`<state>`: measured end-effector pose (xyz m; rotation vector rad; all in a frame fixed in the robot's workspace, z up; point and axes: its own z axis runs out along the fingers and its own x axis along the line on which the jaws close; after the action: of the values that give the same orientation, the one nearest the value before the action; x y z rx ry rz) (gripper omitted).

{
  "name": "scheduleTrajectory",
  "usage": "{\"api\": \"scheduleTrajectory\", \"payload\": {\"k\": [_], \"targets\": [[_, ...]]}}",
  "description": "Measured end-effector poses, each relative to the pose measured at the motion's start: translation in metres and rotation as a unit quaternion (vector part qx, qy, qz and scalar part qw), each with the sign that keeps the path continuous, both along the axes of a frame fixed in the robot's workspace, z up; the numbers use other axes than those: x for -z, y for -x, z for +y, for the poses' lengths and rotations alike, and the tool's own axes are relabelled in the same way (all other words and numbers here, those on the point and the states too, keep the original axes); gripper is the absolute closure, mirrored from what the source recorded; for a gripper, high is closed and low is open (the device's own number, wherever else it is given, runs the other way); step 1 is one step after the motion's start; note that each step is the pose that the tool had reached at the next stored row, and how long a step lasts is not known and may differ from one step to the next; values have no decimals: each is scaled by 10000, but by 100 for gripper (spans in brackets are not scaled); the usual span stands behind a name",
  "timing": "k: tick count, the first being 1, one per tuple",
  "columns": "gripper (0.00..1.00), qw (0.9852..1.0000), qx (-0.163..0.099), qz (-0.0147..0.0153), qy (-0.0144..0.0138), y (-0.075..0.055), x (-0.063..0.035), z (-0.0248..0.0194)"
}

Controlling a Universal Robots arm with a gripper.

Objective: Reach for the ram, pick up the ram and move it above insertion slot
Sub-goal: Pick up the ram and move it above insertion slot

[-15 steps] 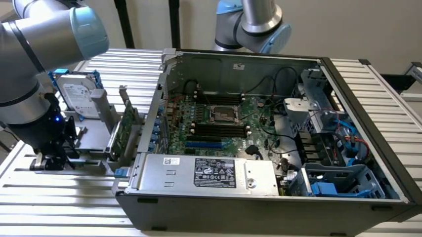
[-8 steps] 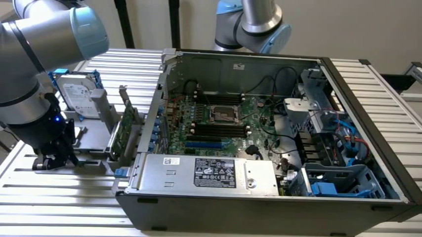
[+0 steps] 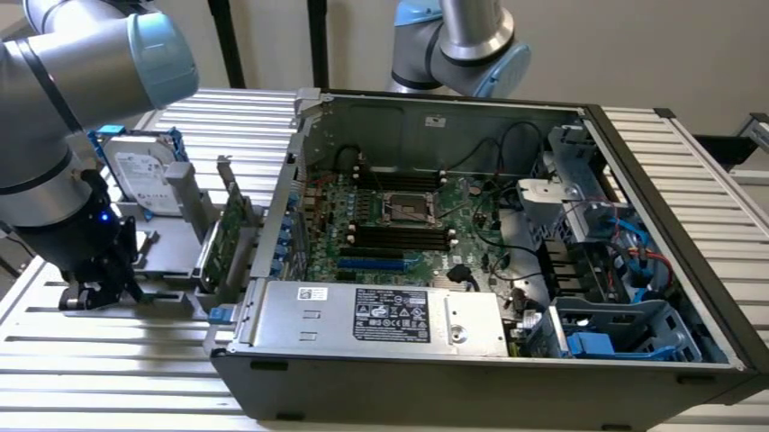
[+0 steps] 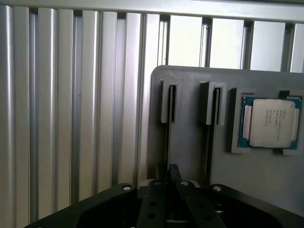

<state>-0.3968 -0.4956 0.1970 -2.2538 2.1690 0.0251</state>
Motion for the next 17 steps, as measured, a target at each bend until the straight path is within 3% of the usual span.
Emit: {"api": "scheduleTrajectory", "payload": {"k": [17], "targets": [[86,10000,10,2,1,-5,-61,0]]}}
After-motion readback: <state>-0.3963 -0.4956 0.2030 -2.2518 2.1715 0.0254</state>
